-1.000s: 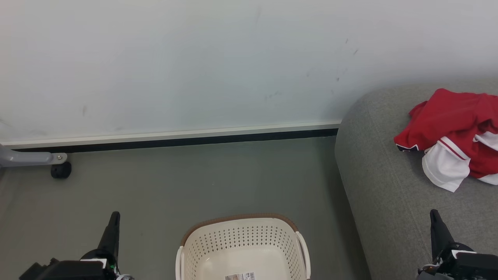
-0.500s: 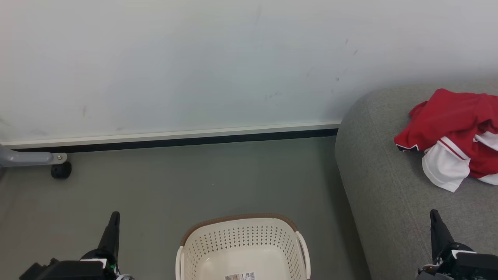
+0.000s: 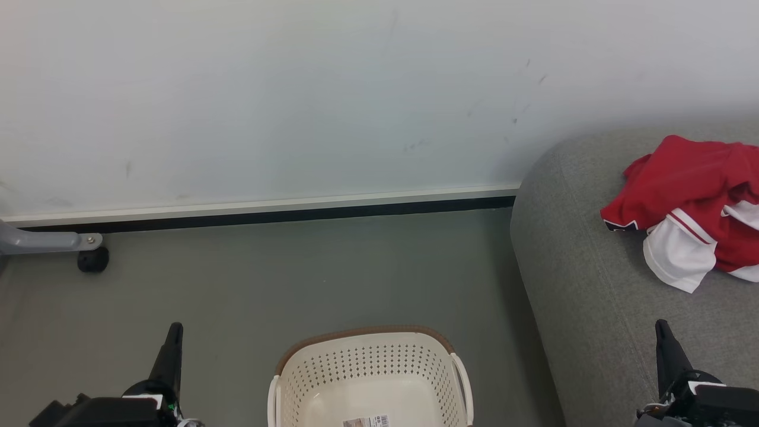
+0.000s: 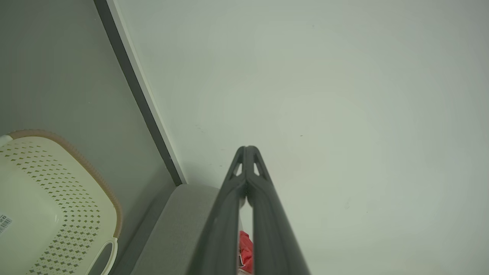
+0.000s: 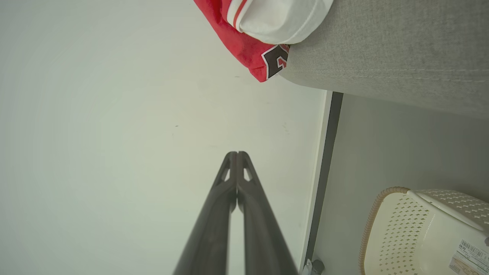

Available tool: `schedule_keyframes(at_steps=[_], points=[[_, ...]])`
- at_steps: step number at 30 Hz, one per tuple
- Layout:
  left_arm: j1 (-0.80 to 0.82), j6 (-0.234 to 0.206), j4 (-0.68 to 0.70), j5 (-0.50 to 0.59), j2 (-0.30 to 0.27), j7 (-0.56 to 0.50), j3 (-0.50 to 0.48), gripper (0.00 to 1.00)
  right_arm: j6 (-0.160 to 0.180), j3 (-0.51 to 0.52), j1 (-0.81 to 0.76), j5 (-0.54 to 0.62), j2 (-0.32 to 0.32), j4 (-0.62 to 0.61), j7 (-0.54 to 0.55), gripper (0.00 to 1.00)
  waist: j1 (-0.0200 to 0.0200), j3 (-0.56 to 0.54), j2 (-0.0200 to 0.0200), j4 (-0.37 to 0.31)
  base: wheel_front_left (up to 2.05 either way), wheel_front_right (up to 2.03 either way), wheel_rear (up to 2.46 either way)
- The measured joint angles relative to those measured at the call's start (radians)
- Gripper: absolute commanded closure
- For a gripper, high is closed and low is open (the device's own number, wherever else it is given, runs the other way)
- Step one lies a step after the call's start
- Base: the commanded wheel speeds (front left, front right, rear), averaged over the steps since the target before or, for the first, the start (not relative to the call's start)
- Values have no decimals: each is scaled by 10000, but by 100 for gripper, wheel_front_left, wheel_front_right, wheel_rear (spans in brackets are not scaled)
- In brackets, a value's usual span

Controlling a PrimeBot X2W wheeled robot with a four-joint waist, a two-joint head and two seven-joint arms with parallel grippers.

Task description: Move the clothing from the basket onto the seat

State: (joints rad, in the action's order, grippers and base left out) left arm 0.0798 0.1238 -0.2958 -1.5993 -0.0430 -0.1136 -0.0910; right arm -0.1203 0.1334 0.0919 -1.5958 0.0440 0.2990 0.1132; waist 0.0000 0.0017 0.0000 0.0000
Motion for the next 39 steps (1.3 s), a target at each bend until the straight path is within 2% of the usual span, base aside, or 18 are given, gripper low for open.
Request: schedule_keyframes(at_steps=[39], points=[[0,0,-2,-4,0,0,2,100,0,0,0,0,0,-2,0,100,0,0,1,0,0,0,0]])
